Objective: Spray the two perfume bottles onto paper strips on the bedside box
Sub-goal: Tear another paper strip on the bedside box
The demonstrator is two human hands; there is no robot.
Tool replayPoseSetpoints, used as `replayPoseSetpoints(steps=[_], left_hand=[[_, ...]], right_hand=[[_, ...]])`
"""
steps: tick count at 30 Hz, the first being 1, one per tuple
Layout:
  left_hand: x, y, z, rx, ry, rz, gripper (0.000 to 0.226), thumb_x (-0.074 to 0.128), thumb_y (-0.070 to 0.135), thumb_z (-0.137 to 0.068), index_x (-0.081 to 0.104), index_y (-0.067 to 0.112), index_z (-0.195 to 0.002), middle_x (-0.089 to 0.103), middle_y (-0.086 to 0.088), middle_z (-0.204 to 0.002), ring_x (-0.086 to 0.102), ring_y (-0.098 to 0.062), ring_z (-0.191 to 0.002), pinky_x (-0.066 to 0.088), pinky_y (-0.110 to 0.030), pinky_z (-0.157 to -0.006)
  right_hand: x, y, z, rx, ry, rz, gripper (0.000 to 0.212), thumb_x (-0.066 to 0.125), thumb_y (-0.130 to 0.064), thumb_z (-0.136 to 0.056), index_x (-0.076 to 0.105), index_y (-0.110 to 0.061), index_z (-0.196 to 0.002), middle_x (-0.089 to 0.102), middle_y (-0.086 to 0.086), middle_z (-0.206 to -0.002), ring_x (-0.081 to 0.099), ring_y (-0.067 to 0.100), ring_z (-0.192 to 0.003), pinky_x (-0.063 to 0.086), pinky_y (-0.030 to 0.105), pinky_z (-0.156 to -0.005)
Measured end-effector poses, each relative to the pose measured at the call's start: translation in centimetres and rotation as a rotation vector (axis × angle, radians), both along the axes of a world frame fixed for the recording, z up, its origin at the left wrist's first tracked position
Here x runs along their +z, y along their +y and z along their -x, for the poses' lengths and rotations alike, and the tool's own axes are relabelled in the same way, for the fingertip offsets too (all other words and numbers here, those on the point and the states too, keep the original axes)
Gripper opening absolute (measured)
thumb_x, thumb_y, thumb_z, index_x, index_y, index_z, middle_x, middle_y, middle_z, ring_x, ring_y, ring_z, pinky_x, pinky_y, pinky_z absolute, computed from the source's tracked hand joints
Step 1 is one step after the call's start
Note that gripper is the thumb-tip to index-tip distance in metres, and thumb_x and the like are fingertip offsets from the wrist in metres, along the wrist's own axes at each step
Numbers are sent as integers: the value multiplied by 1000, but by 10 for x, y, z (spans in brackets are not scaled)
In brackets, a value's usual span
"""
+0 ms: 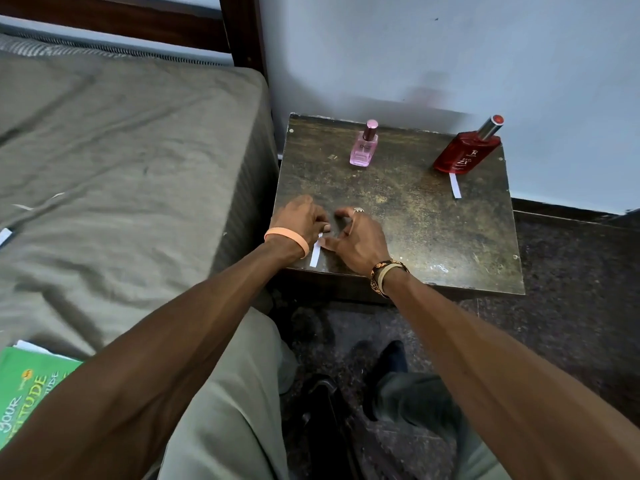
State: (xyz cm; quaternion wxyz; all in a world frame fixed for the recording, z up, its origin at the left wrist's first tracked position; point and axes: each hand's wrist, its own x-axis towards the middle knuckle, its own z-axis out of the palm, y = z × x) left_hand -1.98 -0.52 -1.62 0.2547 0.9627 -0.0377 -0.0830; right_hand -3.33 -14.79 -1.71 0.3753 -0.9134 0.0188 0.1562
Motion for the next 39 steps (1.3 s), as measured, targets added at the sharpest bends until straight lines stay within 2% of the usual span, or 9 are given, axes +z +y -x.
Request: replayPoseSetpoints(steps=[4, 6, 9, 12, 14, 18, 26, 32, 39], left_hand=[[4, -6, 4, 163, 2, 310, 4, 75, 23, -79, 77, 20, -81, 64, 8, -69, 57, -2, -63, 41, -12, -61], [7, -11, 8, 282, 75, 553, 4, 78, 19, -76, 75, 20, -75, 69, 5, -67, 61, -5, -60, 49, -19, -60], [18, -16, 15, 351, 108, 781, 15, 78, 14, -76, 71, 24, -68, 69, 9, -60, 63, -3, -55, 52, -20, -55], [35, -19, 22, 470, 193, 999, 8, 80, 22, -75, 72, 19, -76, 72, 2, -69, 67, -11, -66, 59, -28, -63], [49, -20, 28, 509, 394, 1159, 31, 82, 36, -70, 71, 11, -85, 73, -8, -77, 69, -19, -69, 60, -34, -66], [83, -18, 40, 392, 549, 1190, 41, 83, 34, -58, 73, 10, -89, 74, -6, -77, 68, -14, -65, 55, -23, -58], [146, -30, 73, 332, 403, 1227, 13, 76, 8, -77, 70, 11, -87, 70, 2, -69, 62, -7, -59, 54, -19, -56], [173, -38, 101, 160, 435, 1069, 28, 81, 27, -71, 71, 16, -94, 70, -2, -79, 65, -9, -64, 55, -21, -58], [187, -53, 113, 184, 362, 1085, 7, 74, 8, -80, 69, 12, -82, 68, -3, -67, 64, -10, -59, 54, -22, -54]], right_hand=[[7, -1, 4, -78, 27, -149, 55, 86, -29, -71, 63, -16, -120, 72, -4, -80, 68, 8, -78, 54, 25, -72], [15, -2, 7, -155, 88, -292, 52, 85, -19, -73, 63, -14, -120, 71, -3, -81, 67, 9, -77, 55, 26, -73], [33, -5, 13, -316, 186, -572, 44, 78, 1, -78, 62, -6, -119, 74, 17, -86, 67, 25, -76, 56, 36, -70], [57, -13, 21, -389, 274, -767, 44, 76, 5, -78, 60, -2, -118, 75, 20, -89, 71, 27, -75, 58, 37, -66], [74, -23, 29, -372, 325, -867, 45, 76, 6, -78, 58, 0, -119, 75, 18, -87, 73, 24, -72, 60, 37, -67], [109, -42, 46, -292, 373, -901, 46, 76, 5, -77, 58, 0, -119, 74, 21, -91, 74, 25, -76, 62, 35, -70], [167, -69, 92, -238, 318, -890, 40, 77, 3, -78, 61, 0, -114, 73, 25, -97, 74, 28, -80, 62, 35, -67], [189, -79, 120, -239, 278, -869, 36, 75, 4, -79, 62, 9, -112, 73, 25, -94, 74, 27, -76, 62, 34, -62], [205, -86, 140, -221, 246, -801, 34, 77, -2, -79, 64, 9, -109, 74, 24, -92, 74, 28, -78, 61, 33, -63]])
